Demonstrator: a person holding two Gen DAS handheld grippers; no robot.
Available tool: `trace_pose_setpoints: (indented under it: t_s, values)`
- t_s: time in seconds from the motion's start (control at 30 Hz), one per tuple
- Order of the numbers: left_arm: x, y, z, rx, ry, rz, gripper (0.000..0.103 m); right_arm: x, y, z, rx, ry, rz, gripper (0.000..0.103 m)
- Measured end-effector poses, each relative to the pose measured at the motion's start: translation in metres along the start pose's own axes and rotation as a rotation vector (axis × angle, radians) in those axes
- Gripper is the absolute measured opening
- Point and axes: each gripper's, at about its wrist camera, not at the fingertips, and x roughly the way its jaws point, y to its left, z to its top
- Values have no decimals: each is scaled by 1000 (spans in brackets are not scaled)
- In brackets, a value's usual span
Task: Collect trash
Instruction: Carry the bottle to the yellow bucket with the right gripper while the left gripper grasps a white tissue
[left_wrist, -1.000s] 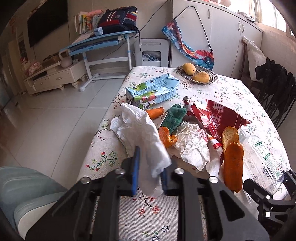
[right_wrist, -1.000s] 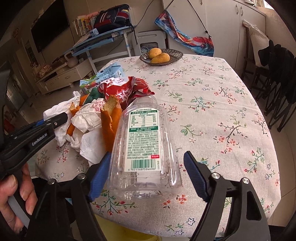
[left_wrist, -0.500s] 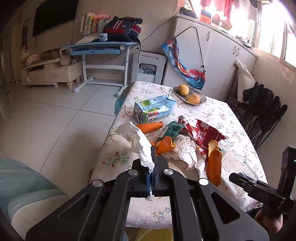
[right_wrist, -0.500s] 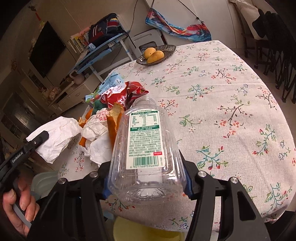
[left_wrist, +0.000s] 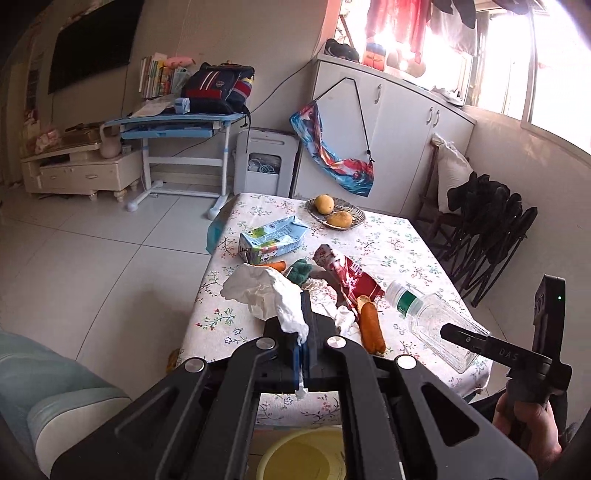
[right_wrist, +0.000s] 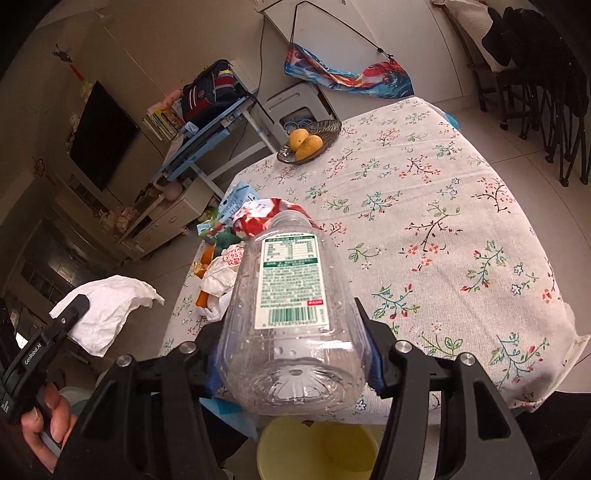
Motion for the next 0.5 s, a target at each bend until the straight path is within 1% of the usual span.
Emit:
trace_pose_setpoints:
  t_s: [0.13, 0.27, 0.37, 0.43, 0.5]
  values:
    - [-25, -6, -2, 10, -16, -27, 2, -31, 14, -11, -53, 12, 29, 57]
    - [-46, -10, -7, 15, -18, -54, 2, -51, 34, -42, -139, 100, 54, 57]
    - [-60, -15, -15, 23, -17, -73, 2, -45, 46, -74, -205, 207, 59, 57]
    - [-70, -20, -21, 34, -14, -86, 2, -34, 52, -95, -244, 272, 44, 57]
    - [-78, -24, -27, 41, -5, -99, 2, -16, 52, -113, -257, 336, 25, 57]
